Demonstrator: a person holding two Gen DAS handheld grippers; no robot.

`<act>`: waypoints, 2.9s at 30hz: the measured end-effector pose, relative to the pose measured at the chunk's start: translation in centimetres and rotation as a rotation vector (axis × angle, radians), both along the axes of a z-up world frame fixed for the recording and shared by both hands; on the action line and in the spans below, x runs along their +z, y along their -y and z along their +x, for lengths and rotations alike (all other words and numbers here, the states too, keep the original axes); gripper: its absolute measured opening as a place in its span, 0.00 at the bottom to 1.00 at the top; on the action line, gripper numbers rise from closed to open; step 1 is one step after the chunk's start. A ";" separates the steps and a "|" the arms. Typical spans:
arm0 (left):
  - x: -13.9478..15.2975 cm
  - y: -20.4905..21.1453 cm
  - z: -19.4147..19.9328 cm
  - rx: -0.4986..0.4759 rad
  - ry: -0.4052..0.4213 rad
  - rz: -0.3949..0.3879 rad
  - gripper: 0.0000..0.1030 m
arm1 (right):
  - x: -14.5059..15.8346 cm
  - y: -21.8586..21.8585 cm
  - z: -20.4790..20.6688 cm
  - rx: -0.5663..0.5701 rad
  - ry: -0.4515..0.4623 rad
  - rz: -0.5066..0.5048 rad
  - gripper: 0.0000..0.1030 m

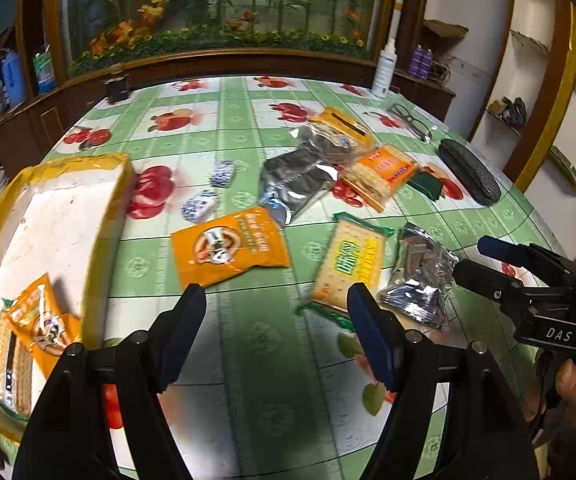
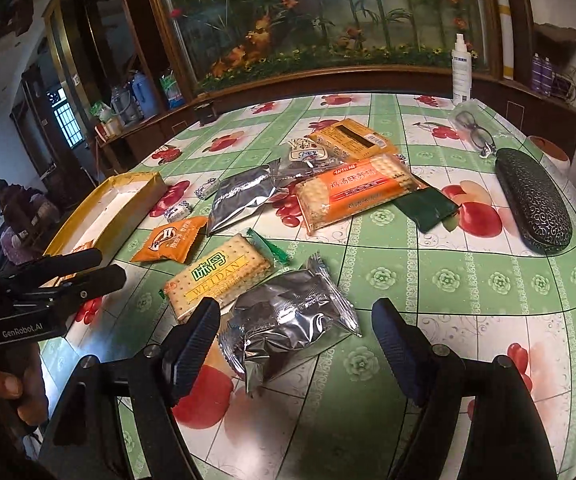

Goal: Organize snacks
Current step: 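Move the left tool to the yellow cracker pack while the right tool reaches the silver foil bag, then grasp the yellow cracker pack with the left tool while the right tool grasps the silver foil bag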

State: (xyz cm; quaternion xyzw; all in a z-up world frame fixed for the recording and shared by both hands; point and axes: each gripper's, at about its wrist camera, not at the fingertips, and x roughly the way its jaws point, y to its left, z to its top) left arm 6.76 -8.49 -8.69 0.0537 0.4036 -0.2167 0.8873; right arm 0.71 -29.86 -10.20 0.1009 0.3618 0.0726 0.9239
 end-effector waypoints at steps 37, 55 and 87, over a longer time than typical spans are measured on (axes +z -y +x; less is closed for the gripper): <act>-2.7 5.7 1.7 -0.112 -0.095 0.078 0.70 | -2.6 -0.9 3.0 0.105 -0.111 -0.233 0.88; -4.2 9.0 3.6 -0.120 -0.127 0.142 0.70 | -2.3 3.4 1.0 0.031 -0.148 0.078 0.84; -3.9 9.0 3.4 -0.073 -0.076 0.128 0.43 | -1.8 3.5 2.3 -0.091 -0.107 -0.147 0.61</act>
